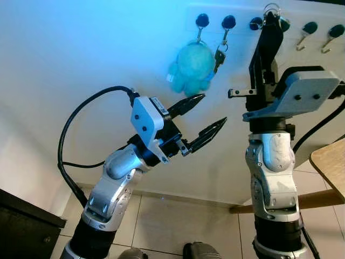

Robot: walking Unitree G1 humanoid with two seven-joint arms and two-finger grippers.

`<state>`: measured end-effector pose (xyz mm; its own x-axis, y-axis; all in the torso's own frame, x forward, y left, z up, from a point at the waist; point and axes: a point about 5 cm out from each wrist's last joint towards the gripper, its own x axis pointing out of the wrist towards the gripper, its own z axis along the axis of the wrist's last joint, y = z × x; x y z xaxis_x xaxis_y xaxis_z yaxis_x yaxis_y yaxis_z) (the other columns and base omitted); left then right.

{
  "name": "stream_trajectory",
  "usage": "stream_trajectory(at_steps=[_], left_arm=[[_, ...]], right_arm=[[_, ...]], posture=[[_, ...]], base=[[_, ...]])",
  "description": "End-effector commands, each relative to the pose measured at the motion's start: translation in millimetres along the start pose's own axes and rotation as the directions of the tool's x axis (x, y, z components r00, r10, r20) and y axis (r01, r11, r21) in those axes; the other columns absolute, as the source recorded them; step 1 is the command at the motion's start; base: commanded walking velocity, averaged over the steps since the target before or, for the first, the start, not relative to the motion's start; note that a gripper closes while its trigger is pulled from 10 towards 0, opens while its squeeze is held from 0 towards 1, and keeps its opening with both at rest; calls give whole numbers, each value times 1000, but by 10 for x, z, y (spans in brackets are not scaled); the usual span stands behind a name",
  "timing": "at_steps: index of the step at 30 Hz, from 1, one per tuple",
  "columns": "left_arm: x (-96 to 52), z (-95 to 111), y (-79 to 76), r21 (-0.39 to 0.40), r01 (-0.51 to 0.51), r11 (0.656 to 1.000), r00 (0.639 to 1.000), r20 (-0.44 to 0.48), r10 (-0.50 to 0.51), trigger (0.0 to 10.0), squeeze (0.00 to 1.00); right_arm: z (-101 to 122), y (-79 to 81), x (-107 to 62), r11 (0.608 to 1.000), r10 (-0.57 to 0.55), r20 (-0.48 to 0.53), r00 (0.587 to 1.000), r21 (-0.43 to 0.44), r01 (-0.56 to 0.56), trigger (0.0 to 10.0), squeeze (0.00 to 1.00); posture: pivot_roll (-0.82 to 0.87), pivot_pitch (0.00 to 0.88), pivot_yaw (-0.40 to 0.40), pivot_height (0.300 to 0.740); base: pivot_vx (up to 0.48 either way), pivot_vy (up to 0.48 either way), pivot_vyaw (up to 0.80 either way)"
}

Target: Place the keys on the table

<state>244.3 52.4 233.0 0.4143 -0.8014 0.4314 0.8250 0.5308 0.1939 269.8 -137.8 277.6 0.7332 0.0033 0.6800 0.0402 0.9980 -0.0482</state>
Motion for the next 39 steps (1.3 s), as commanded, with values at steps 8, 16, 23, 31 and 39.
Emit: stream_trajectory(at_steps=[8, 16, 23, 31, 39], left_arm=[[-2, 8, -9, 15, 15, 1000, 1000, -4, -15, 10000, 0], [-4, 5, -16, 15, 16, 1000, 1000, -4, -16, 10000, 0], [-13, -1, -28, 13, 22, 1000, 1000, -8, -21, 10000, 0], [-9, -9, -39, 11, 28, 1000, 1000, -9, -28, 10000, 0], [-21, -16, -45, 8, 26, 1000, 1000, -13, -26, 10000, 0]], right_arm=[[228, -35, 186, 998, -35, 46, 998, 61, 32, 0, 0], [251, -52, 240, 995, -29, 39, 999, 93, 26, 0, 0], [283, 91, 241, 991, 80, 37, 996, 105, -83, 0, 0], [8, 178, 6, 986, 131, -67, 989, 113, -123, 2667, 0], [-353, 163, -337, 990, 132, -227, 965, 69, -119, 10000, 0]], posture=[[31, 115, 1, 740], [30, 114, -2, 740], [25, 107, 1, 740], [27, 103, -1, 740], [27, 105, -2, 740]], base=[[0, 0, 0], [0, 0, 0], [0, 0, 0], [0, 0, 0], [0, 0, 0]])
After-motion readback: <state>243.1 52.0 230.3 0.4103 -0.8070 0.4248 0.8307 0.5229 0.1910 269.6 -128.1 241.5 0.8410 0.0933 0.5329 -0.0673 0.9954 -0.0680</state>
